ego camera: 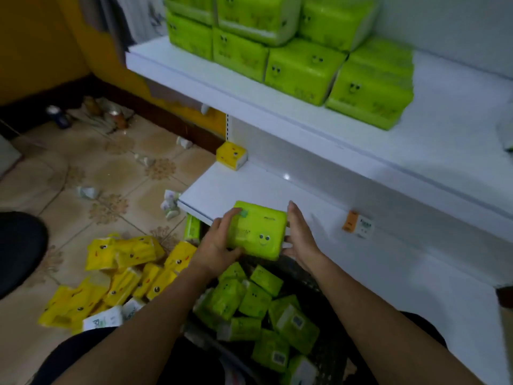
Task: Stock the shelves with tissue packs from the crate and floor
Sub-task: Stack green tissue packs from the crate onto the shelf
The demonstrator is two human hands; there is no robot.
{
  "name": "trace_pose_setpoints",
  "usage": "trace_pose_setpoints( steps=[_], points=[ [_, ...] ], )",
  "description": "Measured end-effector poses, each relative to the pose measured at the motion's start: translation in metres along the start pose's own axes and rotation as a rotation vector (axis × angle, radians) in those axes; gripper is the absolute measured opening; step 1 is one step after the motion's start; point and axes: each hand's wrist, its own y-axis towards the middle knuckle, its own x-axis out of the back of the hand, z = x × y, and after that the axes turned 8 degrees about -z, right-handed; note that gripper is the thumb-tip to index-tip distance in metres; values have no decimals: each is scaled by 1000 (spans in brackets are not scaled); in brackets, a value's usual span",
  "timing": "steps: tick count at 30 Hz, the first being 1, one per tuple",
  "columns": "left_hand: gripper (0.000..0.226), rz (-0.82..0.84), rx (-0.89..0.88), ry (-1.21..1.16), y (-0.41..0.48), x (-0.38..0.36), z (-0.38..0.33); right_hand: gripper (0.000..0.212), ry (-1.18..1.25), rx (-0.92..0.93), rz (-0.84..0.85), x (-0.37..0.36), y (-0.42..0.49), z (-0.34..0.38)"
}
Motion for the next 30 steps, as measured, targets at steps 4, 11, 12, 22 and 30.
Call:
trace_pose_setpoints(
  steps=[4, 11, 12, 22, 30],
  points=[
    [51, -197, -29, 21, -1, 41, -33, 69, -139, 361, 138, -16, -45, 36],
    [44, -396, -200, 103, -9, 107, -85, 91, -423, 803, 138, -28, -96, 83],
    [49, -407, -221, 128, -9, 117, -92, 90, -442, 841, 127, -29, -100, 93],
    [46, -503, -369, 166, 54, 162, -162, 93, -529, 1120, -84, -18, -113, 195],
    [21, -415, -323, 125, 100, 136, -186, 81, -456, 1061, -393, 34, -78, 237]
  ],
)
